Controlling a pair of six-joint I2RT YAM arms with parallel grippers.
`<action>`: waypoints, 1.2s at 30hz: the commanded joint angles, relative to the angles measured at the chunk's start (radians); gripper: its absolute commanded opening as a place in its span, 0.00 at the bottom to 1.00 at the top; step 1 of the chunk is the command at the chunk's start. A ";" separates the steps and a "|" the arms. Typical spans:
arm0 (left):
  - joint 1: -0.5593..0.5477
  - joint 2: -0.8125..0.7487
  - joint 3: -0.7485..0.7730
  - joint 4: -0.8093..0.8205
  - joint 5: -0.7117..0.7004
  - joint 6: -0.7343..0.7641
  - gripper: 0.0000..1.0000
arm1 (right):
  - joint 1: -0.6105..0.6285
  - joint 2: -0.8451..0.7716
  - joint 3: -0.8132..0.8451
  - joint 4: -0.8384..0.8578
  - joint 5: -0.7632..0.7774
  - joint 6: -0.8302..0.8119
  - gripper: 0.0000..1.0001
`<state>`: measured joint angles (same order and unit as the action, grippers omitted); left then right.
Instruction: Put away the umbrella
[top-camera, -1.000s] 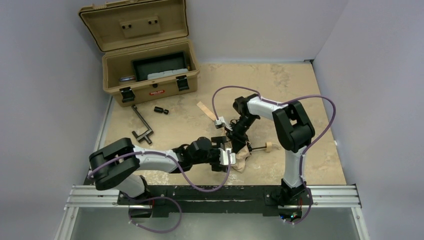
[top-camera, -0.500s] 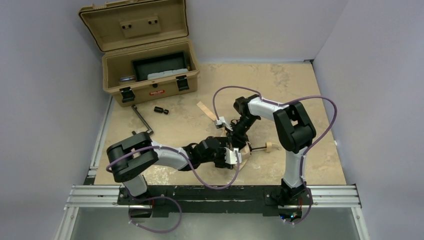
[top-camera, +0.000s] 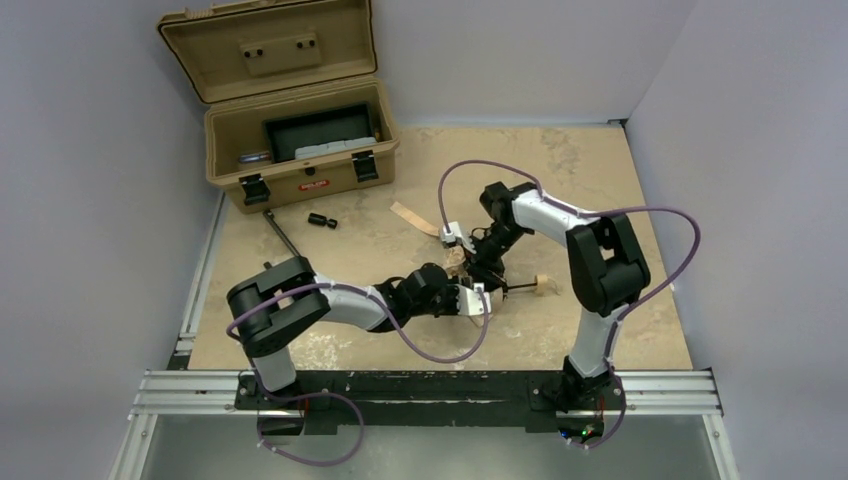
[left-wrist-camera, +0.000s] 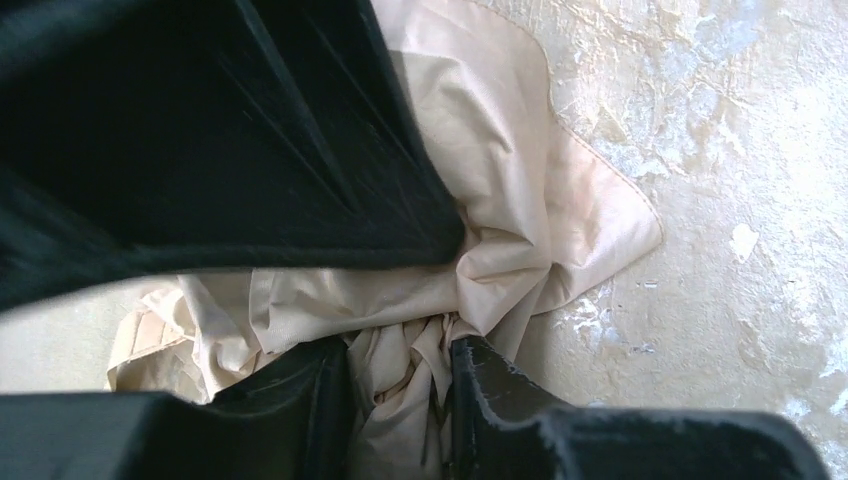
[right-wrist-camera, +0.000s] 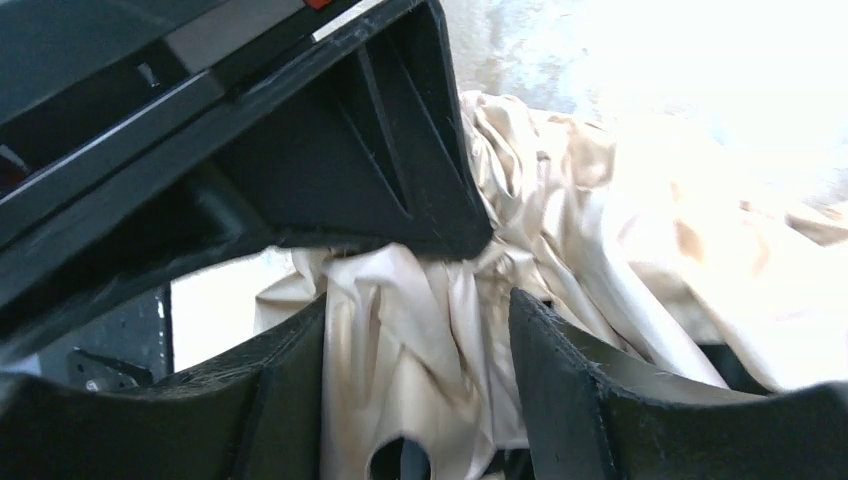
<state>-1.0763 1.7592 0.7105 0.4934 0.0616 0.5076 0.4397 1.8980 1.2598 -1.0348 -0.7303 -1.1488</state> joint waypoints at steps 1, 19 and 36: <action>0.032 0.065 -0.016 -0.219 0.112 -0.086 0.00 | -0.065 -0.090 0.054 0.024 -0.060 -0.077 0.60; 0.260 0.206 0.212 -0.608 0.502 -0.338 0.00 | -0.330 -0.528 -0.010 0.108 -0.259 -0.258 0.73; 0.394 0.531 0.472 -0.920 0.683 -0.591 0.00 | -0.080 -0.672 -0.468 0.587 0.057 -0.325 0.95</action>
<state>-0.6796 2.1197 1.2667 -0.0360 0.8967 -0.0521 0.3096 1.2366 0.8371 -0.7048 -0.8074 -1.6123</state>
